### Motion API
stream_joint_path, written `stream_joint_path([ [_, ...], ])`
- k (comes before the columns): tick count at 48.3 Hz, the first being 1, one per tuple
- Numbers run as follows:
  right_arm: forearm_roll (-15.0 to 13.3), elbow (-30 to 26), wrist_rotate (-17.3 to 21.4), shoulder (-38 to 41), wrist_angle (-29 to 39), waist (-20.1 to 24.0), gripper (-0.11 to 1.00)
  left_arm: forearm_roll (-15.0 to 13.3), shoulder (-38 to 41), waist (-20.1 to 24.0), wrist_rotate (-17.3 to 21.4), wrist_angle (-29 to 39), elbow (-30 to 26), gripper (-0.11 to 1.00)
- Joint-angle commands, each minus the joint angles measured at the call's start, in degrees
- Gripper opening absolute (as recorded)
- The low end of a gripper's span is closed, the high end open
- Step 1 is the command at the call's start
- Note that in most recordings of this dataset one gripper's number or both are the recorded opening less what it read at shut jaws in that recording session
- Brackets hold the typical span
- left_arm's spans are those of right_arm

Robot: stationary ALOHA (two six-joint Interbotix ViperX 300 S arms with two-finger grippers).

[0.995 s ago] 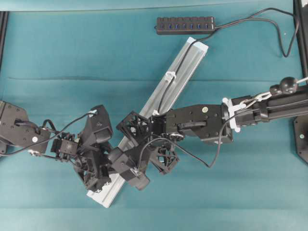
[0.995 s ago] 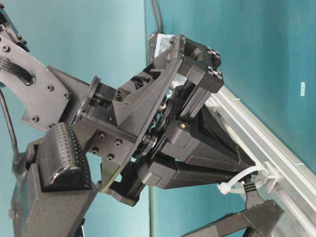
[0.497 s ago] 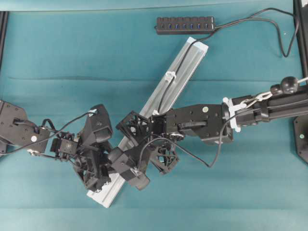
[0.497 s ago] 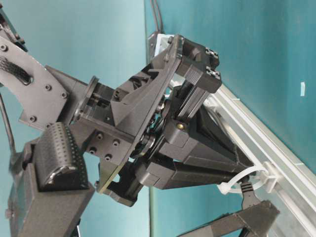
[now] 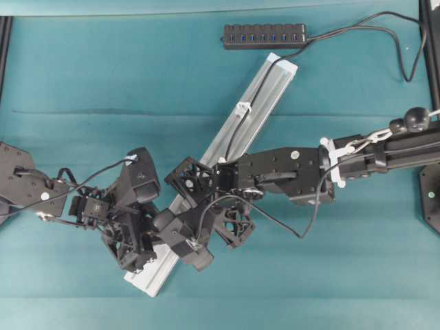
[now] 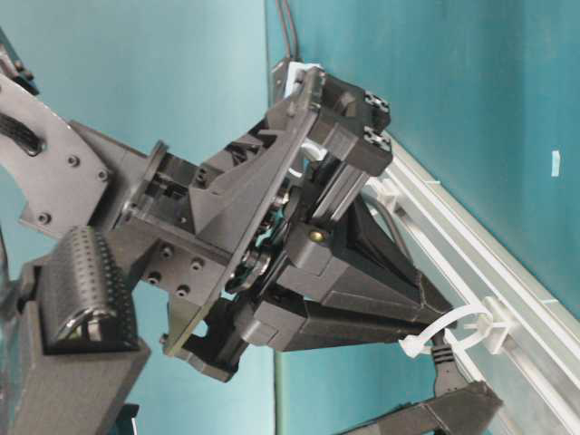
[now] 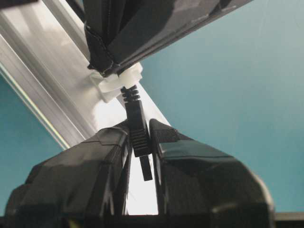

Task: Pass the USB cable through three rings with both arms.
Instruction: 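Grasp the plug past the third loop with the left gripper, then pull the cable taut down the rail with the left gripper and release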

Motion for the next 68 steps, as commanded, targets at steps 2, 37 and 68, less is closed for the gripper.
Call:
stream_joint_path([
  [2, 0.00, -0.35, 1.49, -0.70, 0.79, -0.44, 0.07, 0.18, -2.37, -0.18, 0.00, -0.18, -0.97, 0.13],
  [37, 0.00, -0.79, 4.22, -1.41, 2.64, -0.53, 0.87, 0.18, -2.37, -0.18, -0.09, 0.09, -0.62, 0.11],
  [68, -0.09, 5.45, 16.61, -12.83, 5.27, -4.66, 0.87, 0.35, -8.35, -1.14, -13.62, 0.09, 4.75, 0.10],
])
